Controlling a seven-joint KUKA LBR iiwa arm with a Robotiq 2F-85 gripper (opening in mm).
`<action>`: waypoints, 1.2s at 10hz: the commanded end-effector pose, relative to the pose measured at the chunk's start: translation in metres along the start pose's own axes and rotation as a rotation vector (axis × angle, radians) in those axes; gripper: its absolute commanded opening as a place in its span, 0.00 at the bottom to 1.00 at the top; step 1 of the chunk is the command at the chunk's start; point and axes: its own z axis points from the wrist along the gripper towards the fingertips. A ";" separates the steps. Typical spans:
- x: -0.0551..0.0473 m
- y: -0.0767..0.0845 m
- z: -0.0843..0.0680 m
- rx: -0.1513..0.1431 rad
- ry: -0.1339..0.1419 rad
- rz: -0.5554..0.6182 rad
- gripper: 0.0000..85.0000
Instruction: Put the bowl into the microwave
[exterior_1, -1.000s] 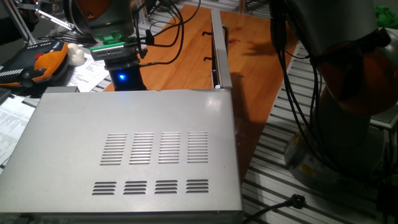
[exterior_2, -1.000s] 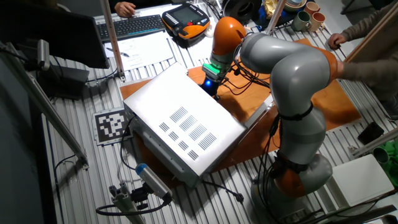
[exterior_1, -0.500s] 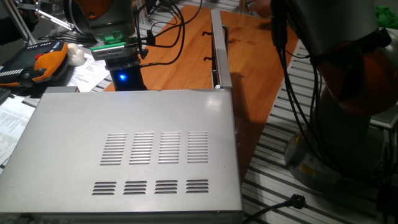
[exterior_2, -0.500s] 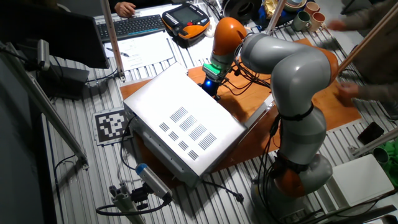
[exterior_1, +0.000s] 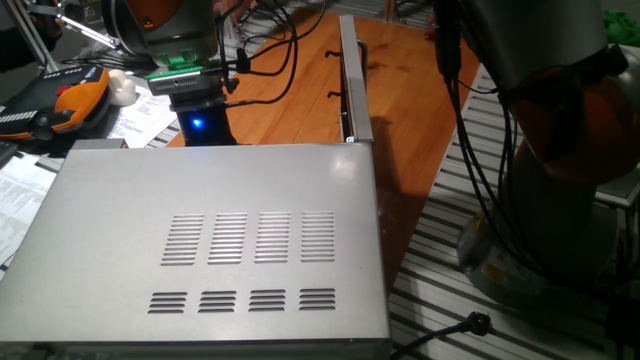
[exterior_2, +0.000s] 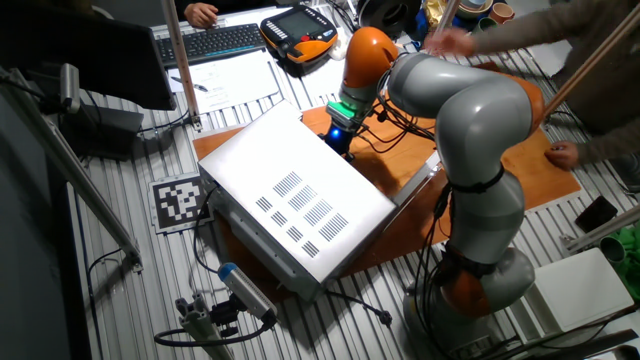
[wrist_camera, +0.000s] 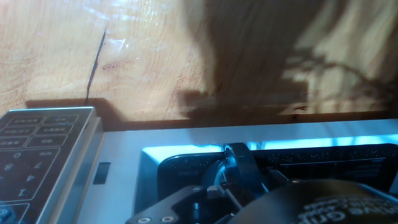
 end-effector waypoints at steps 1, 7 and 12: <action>0.000 0.000 0.000 0.000 0.002 0.002 0.40; 0.001 -0.002 -0.002 0.012 0.015 0.004 0.40; 0.001 -0.001 -0.002 -0.018 0.010 0.007 0.40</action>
